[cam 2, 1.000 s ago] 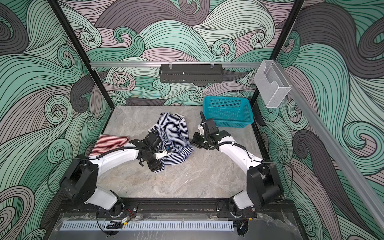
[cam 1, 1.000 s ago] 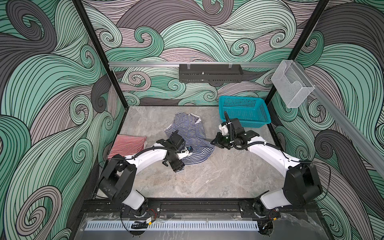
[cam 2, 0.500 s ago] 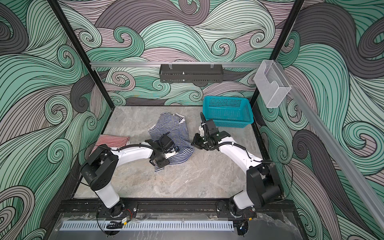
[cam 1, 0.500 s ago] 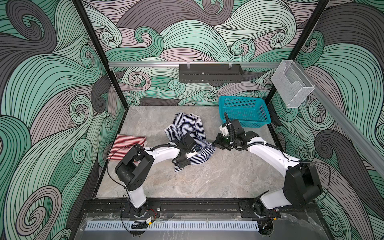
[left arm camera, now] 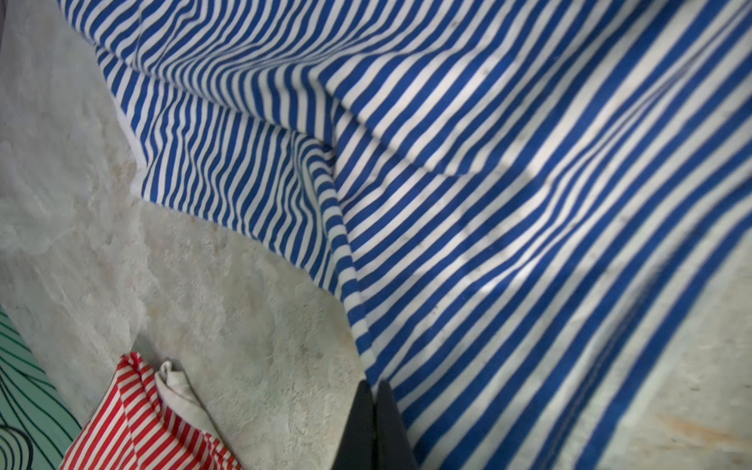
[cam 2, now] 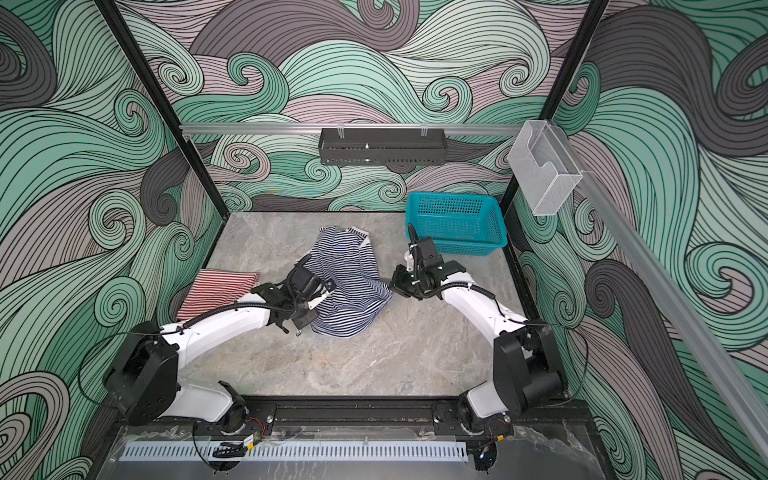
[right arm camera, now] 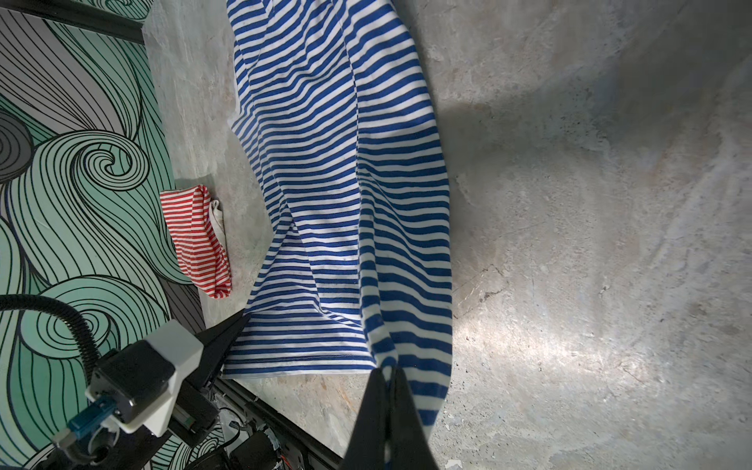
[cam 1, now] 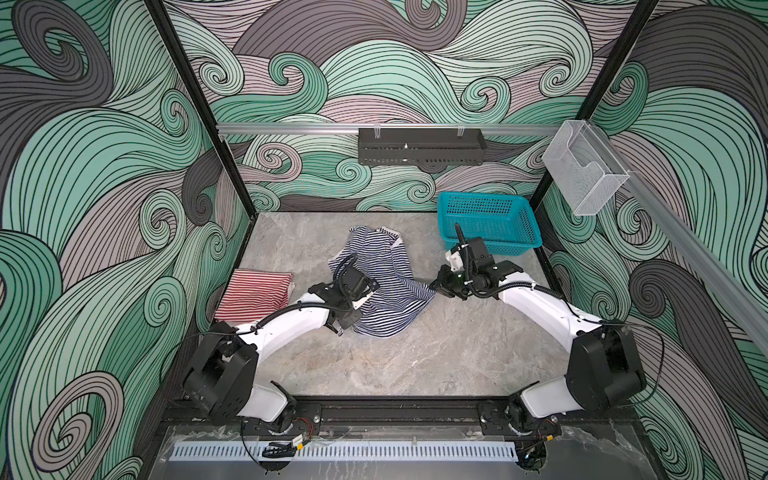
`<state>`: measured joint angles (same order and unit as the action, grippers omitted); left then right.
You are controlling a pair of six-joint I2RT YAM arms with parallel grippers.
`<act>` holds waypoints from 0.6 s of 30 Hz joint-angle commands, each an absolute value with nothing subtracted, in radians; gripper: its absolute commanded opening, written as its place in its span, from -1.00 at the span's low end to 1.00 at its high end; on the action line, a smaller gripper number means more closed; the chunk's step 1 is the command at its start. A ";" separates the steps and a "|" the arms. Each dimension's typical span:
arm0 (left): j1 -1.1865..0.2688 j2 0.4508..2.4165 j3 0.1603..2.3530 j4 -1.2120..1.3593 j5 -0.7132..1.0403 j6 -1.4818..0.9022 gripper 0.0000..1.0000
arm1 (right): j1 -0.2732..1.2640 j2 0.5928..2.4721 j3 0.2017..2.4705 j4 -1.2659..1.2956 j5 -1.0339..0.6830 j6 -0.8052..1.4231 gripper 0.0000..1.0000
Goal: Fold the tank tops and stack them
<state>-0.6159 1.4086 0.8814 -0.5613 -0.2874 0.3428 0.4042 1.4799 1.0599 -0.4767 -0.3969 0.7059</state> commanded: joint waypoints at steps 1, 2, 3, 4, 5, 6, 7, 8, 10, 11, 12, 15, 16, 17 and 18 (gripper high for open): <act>-0.568 1.374 0.847 -0.575 -0.339 0.321 -1.00 | 0.397 1.470 1.087 -0.495 -0.382 0.688 -1.00; -0.556 1.370 0.836 -0.576 -0.343 0.322 -1.00 | 0.396 1.470 1.087 -0.494 -0.383 0.687 -1.00; -0.545 1.367 0.824 -0.580 -0.344 0.327 -0.97 | 0.396 1.471 1.086 -0.493 -0.386 0.687 -1.00; -0.538 1.366 0.814 -0.590 -0.344 0.333 -0.86 | 0.396 1.472 1.085 -0.492 -0.385 0.687 -1.00; -0.533 1.367 0.807 -0.605 -0.340 0.338 -0.68 | 0.396 1.474 1.084 -0.491 -0.388 0.687 -1.00; -0.531 1.365 0.803 -0.628 -0.330 0.345 -0.38 | 0.396 1.476 1.084 -0.491 -0.387 0.686 -1.00; -0.531 1.357 0.797 -0.649 -0.318 0.350 -0.16 | 0.395 1.477 1.084 -0.490 -0.388 0.686 -1.00; -0.530 1.341 0.789 -0.661 -0.307 0.353 -0.04 | 0.396 1.477 1.083 -0.492 -0.388 0.684 -1.00; -0.529 1.276 0.756 -0.671 -0.270 0.360 0.20 | 0.394 1.474 1.082 -0.497 -0.380 0.680 -1.00; -0.528 1.246 0.739 -0.671 -0.256 0.363 0.29 | 0.391 1.471 1.079 -0.499 -0.377 0.677 -1.00; -0.528 1.211 0.720 -0.674 -0.237 0.368 0.35 | 0.388 1.470 1.078 -0.502 -0.372 0.674 -1.00; -0.524 1.152 0.671 -0.679 -0.187 0.399 0.41 | 0.381 1.478 1.070 -0.515 -0.364 0.665 -1.00; -0.524 1.152 0.660 -0.683 -0.181 0.405 0.41 | 0.380 1.481 1.069 -0.519 -0.362 0.662 -1.00; -0.524 1.157 0.654 -0.683 -0.192 0.403 0.41 | 0.380 1.487 1.068 -0.525 -0.358 0.659 -1.00; -0.522 1.170 0.649 -0.680 -0.211 0.399 0.41 | 0.380 1.491 1.068 -0.534 -0.353 0.653 -1.00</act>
<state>-0.5323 1.1545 0.6640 -0.6476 -0.2317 0.3801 0.3855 1.4807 1.0599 -0.4976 -0.3817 0.6754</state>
